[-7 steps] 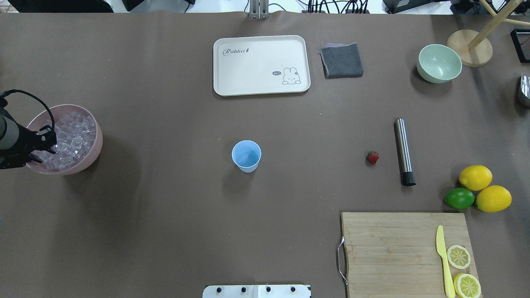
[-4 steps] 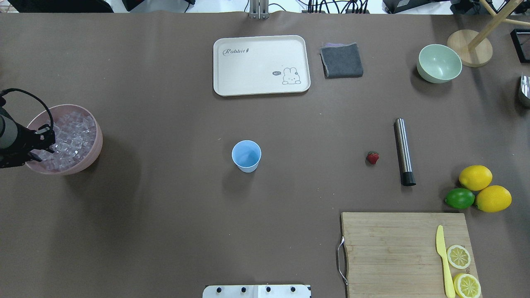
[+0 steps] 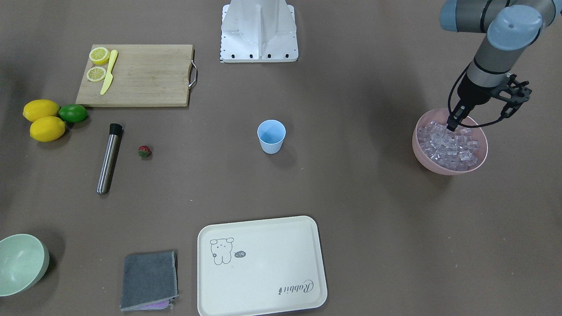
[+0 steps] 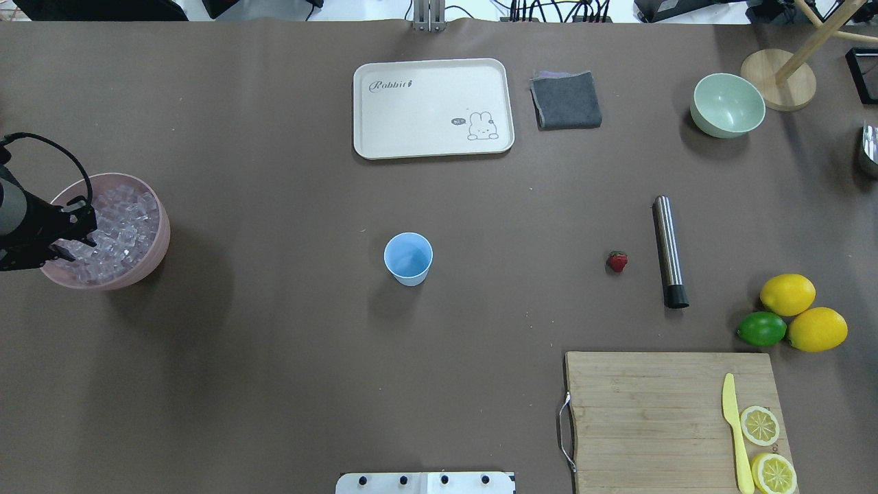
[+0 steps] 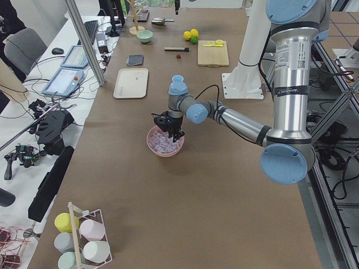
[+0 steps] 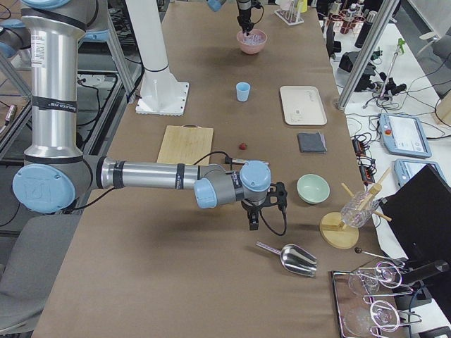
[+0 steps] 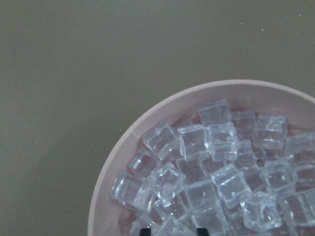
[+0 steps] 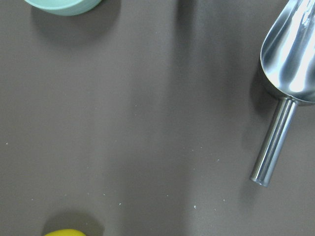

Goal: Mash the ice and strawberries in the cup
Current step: 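Lower the left gripper into the bowl and grasp an ice cube, then carry the ice cube with the left gripper over the light-blue cup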

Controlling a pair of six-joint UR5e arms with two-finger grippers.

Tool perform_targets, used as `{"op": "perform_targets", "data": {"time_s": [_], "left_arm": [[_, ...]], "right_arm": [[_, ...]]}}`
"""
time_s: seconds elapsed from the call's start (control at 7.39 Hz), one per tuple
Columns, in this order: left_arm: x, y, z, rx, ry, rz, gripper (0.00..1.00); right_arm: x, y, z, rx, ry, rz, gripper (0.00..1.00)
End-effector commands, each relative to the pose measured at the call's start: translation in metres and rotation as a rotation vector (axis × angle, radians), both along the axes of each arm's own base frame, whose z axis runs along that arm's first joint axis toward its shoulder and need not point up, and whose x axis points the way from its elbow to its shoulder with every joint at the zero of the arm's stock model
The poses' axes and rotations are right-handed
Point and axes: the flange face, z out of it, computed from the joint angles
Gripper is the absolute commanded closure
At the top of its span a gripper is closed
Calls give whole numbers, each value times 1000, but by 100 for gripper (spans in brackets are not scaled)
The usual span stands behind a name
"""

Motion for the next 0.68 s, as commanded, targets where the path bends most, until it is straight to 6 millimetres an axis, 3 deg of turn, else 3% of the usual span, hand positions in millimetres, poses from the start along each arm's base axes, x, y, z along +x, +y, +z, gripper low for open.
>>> {"op": "perform_targets", "data": {"time_s": [0.0,0.14,0.27,0.54], "left_arm": [[7,-37,-81,42,29,15,100],[25,-51,-138,53,78,39,100],[37,-57,-178,69,107,47,100],[96,-47,-226,107,153,142,100]], "right_arm": [[-1,-4,-5,11,-1,-1,0],[-1,-6,-8,18,-2,-1,0],[-2,-8,-10,24,-5,-3,0],[-7,-10,-16,30,-26,-15,0]]}}
